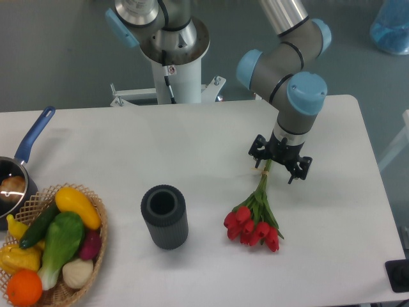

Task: Pick up the flowers from the table
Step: 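Move the open gripper over the green tulip stems, then lower the gripper down around the tulip stems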

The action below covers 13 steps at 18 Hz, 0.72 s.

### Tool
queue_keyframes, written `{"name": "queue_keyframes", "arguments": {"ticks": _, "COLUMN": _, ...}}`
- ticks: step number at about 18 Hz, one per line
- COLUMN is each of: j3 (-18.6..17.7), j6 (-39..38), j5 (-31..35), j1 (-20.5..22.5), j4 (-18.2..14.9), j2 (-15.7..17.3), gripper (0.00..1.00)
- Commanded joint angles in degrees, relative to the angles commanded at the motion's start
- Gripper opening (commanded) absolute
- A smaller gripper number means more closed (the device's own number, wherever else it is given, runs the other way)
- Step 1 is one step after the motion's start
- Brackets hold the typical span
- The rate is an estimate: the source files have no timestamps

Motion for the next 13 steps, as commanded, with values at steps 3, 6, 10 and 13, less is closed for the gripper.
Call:
{"name": "queue_keyframes", "arguments": {"ticks": 3, "j3": 0.5, "j6": 0.1, "j5": -0.1, "j1": -0.1, "j4": 0.2, "j2": -0.5, "gripper": 1.0}}
{"name": "queue_keyframes", "arguments": {"ticks": 6, "j3": 1.5, "j6": -0.1, "j5": -0.8, "j1": -0.1, "j4": 0.1, "j2": -1.3, "gripper": 1.0}}
{"name": "queue_keyframes", "arguments": {"ticks": 10, "j3": 1.7, "j6": -0.1, "j5": -0.6, "j1": -0.2, "j4": 0.1, "j2": -1.8, "gripper": 1.0}}
{"name": "queue_keyframes", "arguments": {"ticks": 13, "j3": 1.8, "j6": 0.0, "j5": -0.4, "j1": -1.0, "j4": 0.1, "j2": -2.5, "gripper": 1.0}}
